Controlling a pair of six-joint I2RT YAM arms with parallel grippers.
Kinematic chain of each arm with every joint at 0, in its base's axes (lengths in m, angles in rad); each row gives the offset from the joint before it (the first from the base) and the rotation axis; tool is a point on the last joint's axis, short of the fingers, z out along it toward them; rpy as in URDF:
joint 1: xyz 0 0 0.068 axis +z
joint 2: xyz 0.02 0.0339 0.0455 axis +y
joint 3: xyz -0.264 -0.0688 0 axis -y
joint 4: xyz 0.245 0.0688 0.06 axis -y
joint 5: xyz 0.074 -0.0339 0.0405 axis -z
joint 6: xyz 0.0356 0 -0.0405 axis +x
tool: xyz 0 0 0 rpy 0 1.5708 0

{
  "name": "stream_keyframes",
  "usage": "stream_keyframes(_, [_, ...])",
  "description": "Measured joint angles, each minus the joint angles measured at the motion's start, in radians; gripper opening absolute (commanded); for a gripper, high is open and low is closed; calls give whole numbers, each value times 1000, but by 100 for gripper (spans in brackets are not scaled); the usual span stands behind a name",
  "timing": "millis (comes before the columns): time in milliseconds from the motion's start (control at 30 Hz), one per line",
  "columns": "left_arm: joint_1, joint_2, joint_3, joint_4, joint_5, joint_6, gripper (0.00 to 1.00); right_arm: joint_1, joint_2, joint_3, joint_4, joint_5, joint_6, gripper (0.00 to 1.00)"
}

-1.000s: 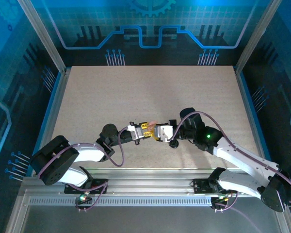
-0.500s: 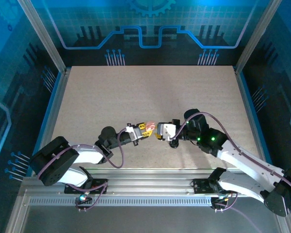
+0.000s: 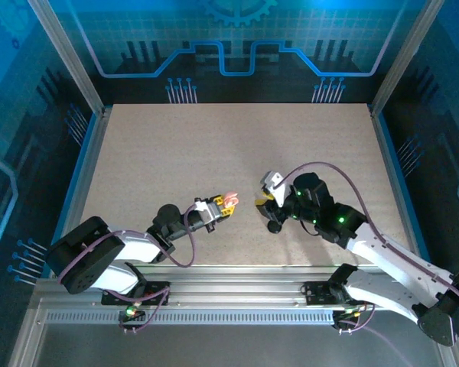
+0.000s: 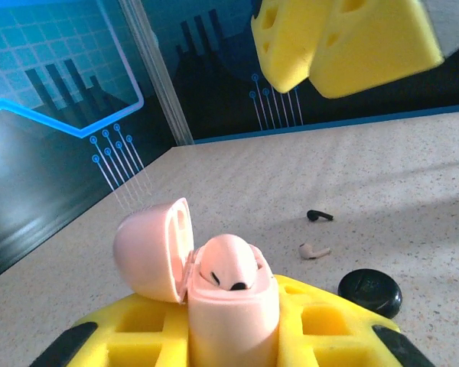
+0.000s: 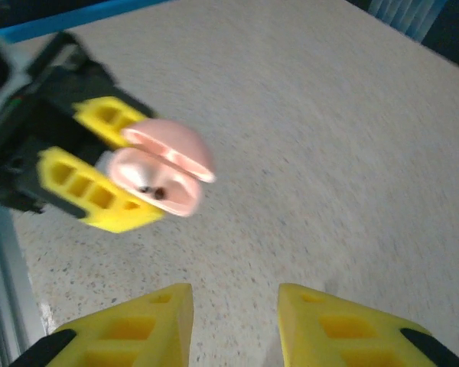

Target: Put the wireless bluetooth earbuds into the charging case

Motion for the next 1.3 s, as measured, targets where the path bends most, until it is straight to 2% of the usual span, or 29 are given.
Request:
stream_keyframes(67, [0, 0, -5, 0, -9, 0, 12, -16, -5, 14, -48, 69, 97, 47])
stream_keyframes(200, [0, 2, -5, 0, -21, 0, 12, -90, 3, 34, -129, 145, 251, 46])
stream_keyframes(367, [0, 43, -5, 31, -33, 0, 13, -239, 115, 57, -235, 128, 415, 44])
stream_keyframes(500, [0, 68, -5, 36, -38, 0, 13, -327, 249, 116, -334, 92, 475, 44])
stream_keyframes(733, [0, 70, -5, 38, -58, 2, 13, -389, 504, 278, -464, 8, 391, 40])
stream_keyframes(933, [0, 69, -5, 19, -70, 8, 12, -388, 707, 412, -564, 20, 240, 38])
stream_keyframes(1133, [0, 64, -5, -23, -78, 12, 13, -386, 814, 469, -628, 44, 113, 37])
stream_keyframes(1300, [0, 53, -5, -40, -81, 13, 13, -376, 871, 485, -640, 43, 65, 36])
